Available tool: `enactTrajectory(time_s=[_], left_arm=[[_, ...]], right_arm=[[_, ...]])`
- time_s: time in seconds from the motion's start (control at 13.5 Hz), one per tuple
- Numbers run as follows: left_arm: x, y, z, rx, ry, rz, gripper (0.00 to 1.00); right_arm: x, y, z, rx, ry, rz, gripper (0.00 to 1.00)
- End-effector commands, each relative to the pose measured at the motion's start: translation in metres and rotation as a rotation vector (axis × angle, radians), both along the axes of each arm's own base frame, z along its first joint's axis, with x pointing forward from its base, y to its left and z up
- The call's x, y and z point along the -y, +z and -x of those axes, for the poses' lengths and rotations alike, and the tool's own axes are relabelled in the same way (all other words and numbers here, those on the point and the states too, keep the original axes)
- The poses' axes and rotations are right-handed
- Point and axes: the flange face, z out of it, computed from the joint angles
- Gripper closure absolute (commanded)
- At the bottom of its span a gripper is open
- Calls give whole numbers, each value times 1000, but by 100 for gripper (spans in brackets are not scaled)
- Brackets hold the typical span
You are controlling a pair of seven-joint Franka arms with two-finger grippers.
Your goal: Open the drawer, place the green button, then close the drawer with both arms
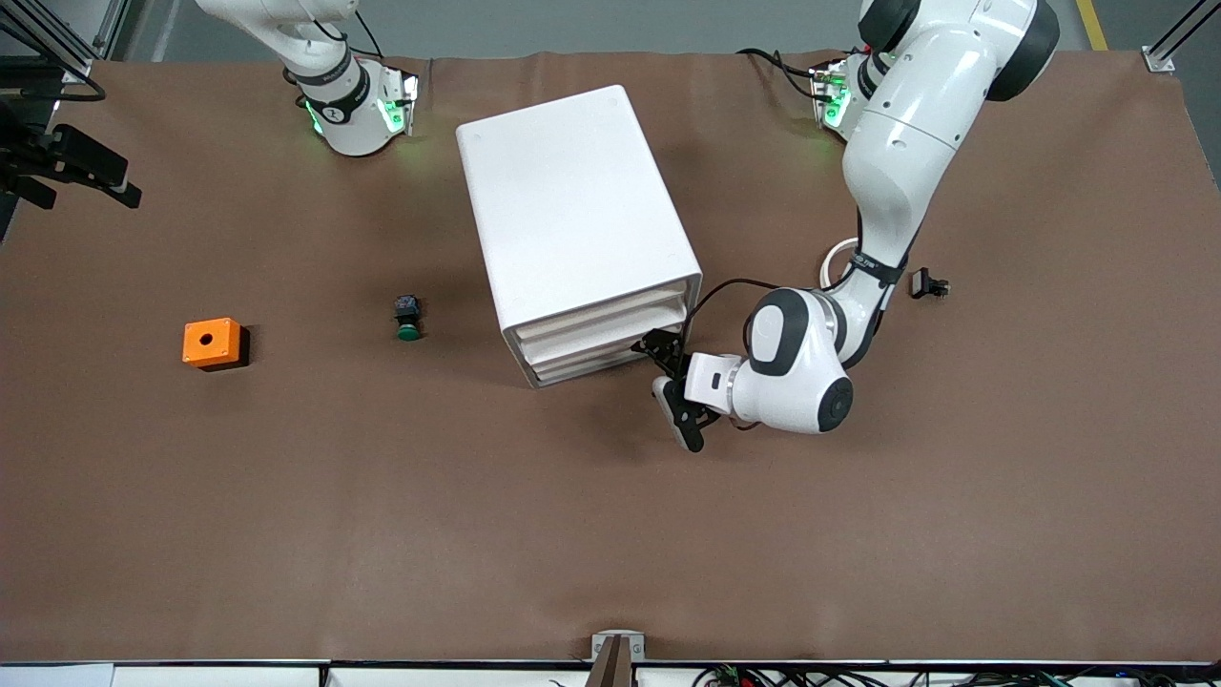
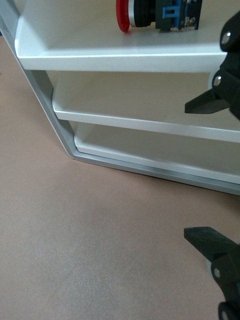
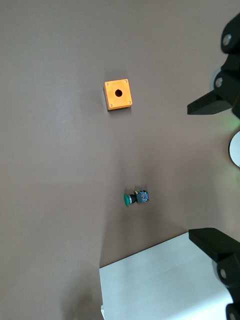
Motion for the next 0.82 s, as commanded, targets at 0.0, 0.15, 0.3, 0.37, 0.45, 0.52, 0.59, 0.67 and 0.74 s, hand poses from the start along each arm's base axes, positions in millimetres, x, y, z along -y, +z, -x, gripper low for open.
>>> enactTrajectory(time_s=[0.0,0.15,0.3,0.37,0.45,0.52,0.59,0.67,0.74], left_arm=[[5,-10,1,7,-23,37,0],[16,-18,9,-4,-44,55,0],[21,-21,14,-10,-57,65,0],[22,-23,14,-9,-61,74,0],[22,-24,16,-10,-69,87,0],[21,-24,15,-7,-80,94,18],[18,-25,14,-3,-80,92,42],[17,-24,13,-1,-79,92,57],[16,-23,12,0,-78,91,71]], right_arm=[[-1,4,8,5,5,-2,0],[0,3,7,3,4,-2,0],[0,3,7,3,4,-3,0],[-1,3,7,3,5,-3,0],[-1,4,8,5,6,-5,0],[-2,3,7,3,7,-5,0],[-1,3,7,3,6,-5,0],[-1,3,7,3,6,-5,0],[-1,3,7,3,6,-5,0]])
